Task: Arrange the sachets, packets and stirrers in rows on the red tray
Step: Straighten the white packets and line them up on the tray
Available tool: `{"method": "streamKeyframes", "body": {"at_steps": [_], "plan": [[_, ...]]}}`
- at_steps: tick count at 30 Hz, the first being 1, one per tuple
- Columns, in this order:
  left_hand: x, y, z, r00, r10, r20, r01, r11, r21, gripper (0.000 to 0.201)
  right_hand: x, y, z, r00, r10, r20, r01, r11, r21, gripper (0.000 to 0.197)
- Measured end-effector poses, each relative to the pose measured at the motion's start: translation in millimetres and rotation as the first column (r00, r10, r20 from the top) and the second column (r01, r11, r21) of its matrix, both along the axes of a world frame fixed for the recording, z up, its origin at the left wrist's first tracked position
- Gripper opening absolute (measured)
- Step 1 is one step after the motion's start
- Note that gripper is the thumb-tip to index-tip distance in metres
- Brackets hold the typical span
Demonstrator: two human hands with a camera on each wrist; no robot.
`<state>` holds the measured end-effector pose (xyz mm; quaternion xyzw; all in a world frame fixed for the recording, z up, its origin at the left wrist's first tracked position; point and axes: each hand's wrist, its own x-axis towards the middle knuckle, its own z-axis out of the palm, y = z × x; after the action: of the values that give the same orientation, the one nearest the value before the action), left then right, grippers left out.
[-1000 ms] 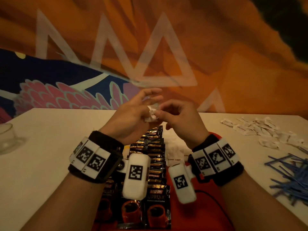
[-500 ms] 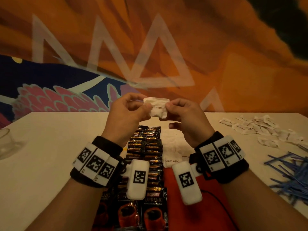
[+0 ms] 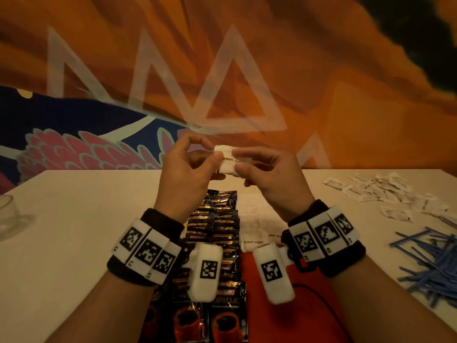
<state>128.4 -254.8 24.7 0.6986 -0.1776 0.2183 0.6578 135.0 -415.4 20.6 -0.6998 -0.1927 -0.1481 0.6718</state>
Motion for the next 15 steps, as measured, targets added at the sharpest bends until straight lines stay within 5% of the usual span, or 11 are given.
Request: {"method": "streamKeyframes", "body": {"at_steps": [7,12,15], "plan": [[1,1,-2,0.999,0.003,0.044,-0.012,0.979,0.205,0.027,1,-6,1,0.999,0.031,-0.041,-0.027,0.995,0.092,0.044],[-1,1,0,0.999,0.012,0.038,-0.022,0.964,0.263,0.034,4,-14,1,0.985,0.062,-0.164,-0.054,0.997,0.052,0.011],[-2,-1,1,0.998,0.033,0.047,-0.046,0.951,0.307,0.033,3,-25,0,0.973,0.069,-0.218,-0.070,0.998,0.006,0.016]]}}
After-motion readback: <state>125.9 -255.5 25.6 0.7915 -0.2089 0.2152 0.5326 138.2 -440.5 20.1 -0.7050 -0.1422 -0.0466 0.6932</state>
